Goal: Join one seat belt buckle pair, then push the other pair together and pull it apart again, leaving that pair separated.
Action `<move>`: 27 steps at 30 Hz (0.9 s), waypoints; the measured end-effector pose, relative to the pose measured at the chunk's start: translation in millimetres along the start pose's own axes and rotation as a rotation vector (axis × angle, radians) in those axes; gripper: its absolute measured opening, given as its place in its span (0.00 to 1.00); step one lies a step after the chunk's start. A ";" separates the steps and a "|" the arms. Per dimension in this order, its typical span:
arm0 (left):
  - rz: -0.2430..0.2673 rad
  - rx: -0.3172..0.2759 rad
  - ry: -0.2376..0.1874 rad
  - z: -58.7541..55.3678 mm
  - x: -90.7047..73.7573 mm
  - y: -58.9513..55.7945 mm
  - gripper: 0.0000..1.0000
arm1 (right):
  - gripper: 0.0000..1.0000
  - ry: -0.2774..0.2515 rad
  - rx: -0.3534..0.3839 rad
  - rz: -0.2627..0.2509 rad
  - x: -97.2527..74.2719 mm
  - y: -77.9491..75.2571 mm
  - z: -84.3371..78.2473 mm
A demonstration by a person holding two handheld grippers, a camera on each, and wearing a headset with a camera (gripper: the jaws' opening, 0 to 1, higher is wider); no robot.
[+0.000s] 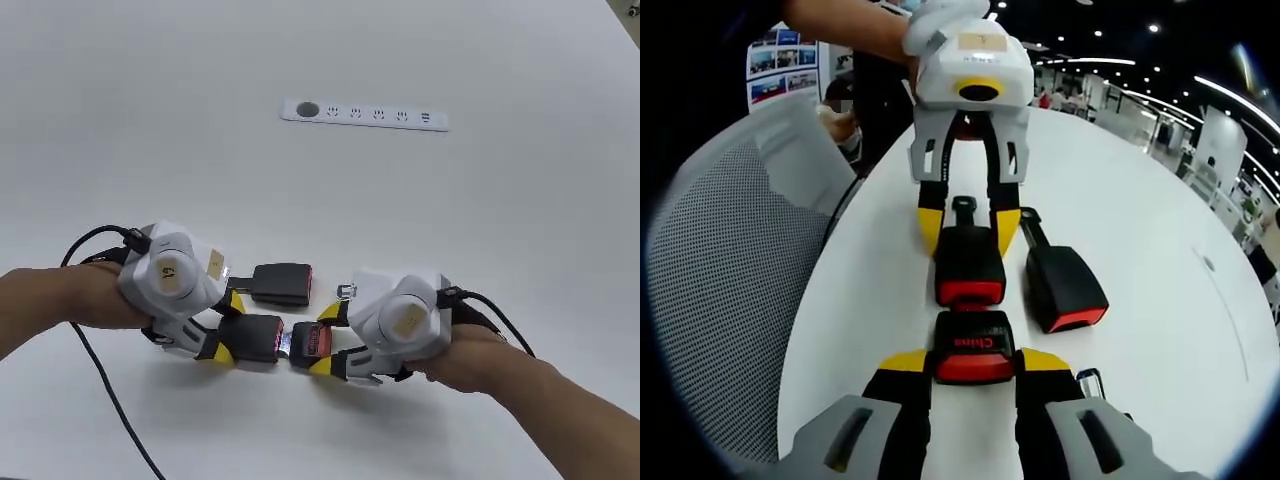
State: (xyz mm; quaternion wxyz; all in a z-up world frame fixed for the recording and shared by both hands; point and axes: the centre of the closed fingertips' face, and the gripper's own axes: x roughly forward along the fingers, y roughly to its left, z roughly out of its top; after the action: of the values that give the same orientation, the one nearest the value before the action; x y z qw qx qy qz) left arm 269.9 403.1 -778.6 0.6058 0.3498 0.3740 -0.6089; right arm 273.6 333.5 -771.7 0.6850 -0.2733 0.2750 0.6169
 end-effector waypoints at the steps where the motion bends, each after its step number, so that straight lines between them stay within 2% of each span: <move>1: 0.001 -0.001 -0.001 0.1 -0.1 0.0 0.31 | 0.27 0.000 0.000 0.000 -0.1 0.1 -0.2; 13: 0.004 -0.008 0.017 0.8 0.3 -0.1 0.31 | 0.27 0.005 0.017 -0.004 2.1 3.4 3.9; 14: 0.010 -0.008 0.031 -1.0 -0.4 1.1 0.31 | 0.27 0.026 0.005 0.019 3.5 5.1 1.8; 15: 0.007 -0.009 0.021 0.0 -1.0 0.2 0.31 | 0.27 0.014 0.008 0.005 6.9 -0.2 2.6; 16: 0.009 -0.010 0.019 0.2 -1.6 0.1 0.31 | 0.27 0.015 0.007 0.004 3.1 1.7 2.3; 19: 0.009 -0.014 0.019 -1.2 -1.4 -0.8 0.31 | 0.28 0.014 0.002 0.002 9.0 0.8 -4.2; 25: 0.007 -0.003 0.002 -2.4 -2.1 -2.9 0.32 | 0.28 -0.004 -0.009 -0.003 -3.1 3.8 3.1; 27: 0.005 0.000 0.002 -1.4 -1.8 -3.3 0.32 | 0.28 -0.001 -0.015 0.007 -0.9 1.1 -0.6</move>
State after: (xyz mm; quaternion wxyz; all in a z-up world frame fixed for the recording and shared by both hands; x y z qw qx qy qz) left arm 266.6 405.1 -777.5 0.6071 0.3511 0.3737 -0.6070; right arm 272.4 332.6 -771.4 0.6810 -0.2770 0.2709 0.6215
